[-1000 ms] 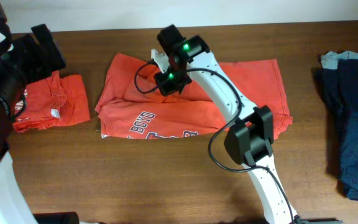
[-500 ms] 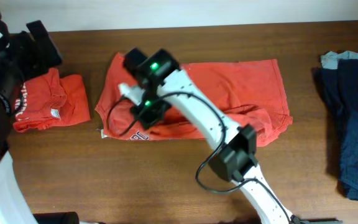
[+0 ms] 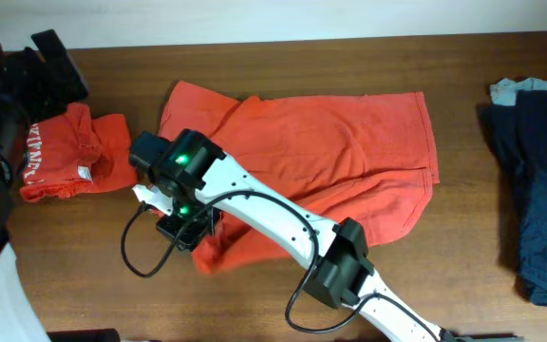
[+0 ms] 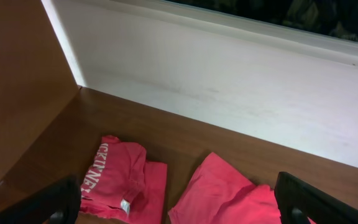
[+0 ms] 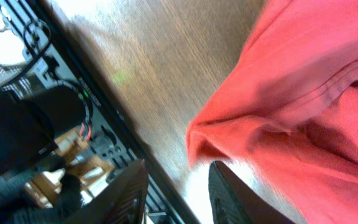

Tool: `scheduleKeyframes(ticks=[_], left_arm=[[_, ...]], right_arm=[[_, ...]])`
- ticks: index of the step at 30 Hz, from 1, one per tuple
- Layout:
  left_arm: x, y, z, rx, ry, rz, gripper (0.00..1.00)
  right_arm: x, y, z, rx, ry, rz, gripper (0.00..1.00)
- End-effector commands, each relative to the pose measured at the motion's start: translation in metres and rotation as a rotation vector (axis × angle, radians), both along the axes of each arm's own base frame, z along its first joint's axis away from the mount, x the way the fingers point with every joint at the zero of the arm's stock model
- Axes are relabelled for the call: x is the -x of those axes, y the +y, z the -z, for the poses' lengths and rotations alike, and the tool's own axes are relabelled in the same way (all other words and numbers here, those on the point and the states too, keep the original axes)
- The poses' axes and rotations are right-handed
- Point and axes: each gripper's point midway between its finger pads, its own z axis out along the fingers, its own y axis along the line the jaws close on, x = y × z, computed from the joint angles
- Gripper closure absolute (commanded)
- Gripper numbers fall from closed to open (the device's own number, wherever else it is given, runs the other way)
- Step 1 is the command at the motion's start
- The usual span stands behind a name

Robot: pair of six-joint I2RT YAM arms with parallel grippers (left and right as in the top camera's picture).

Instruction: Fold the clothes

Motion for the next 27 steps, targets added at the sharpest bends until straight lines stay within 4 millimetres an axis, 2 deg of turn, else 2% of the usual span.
scheduleKeyframes(ticks=[1,4,8,9,12,13,15,16,19,20,22,24,27], left_arm=[[0.005,0.005,-0.005,-0.025,-0.013,-0.013,0.01],[0.005,0.005,-0.005,-0.025,-0.013,-0.013,0.01],[0.004,-0.002,-0.003,-0.009,-0.007,0.021,0.01],[0.001,-0.011,0.001,0.016,0.006,0.073,0.01],[-0.008,-0.026,0.014,0.057,0.052,0.15,0.01],[-0.015,-0.031,0.026,0.059,0.097,0.181,0.01],[-0.024,-0.036,0.042,0.065,0.157,0.215,0.01],[-0.03,-0.04,0.053,0.074,0.198,0.238,0.01],[-0.036,-0.043,0.068,0.087,0.253,0.248,0.01],[-0.037,-0.043,0.073,0.09,0.269,0.248,0.01],[-0.038,-0.043,0.081,0.089,0.302,0.249,0.01],[-0.037,-0.043,0.093,0.094,0.357,0.249,0.01],[-0.037,-0.046,0.115,0.098,0.449,0.258,0.01]], right_arm=[[-0.01,-0.005,-0.02,-0.05,0.004,0.036,0.59],[-0.022,-0.014,-0.032,-0.075,-0.007,0.07,0.59],[-0.065,-0.047,-0.055,-0.09,-0.085,0.175,0.57],[-0.093,-0.073,-0.068,-0.094,-0.135,0.25,0.48],[-0.134,-0.122,-0.087,-0.076,-0.226,0.376,0.29],[-0.155,-0.153,-0.098,-0.066,-0.269,0.454,0.28],[-0.175,-0.191,-0.11,-0.044,-0.324,0.541,0.27],[-0.185,-0.216,-0.119,-0.028,-0.362,0.596,0.27],[-0.197,-0.261,-0.14,0.002,-0.436,0.719,0.25],[-0.197,-0.279,-0.154,-0.001,-0.472,0.762,0.2],[-0.196,-0.3,-0.17,-0.003,-0.516,0.814,0.02],[-0.191,-0.327,-0.191,0.017,-0.584,0.883,0.01],[-0.176,-0.346,-0.208,0.016,-0.62,0.925,0.01]])
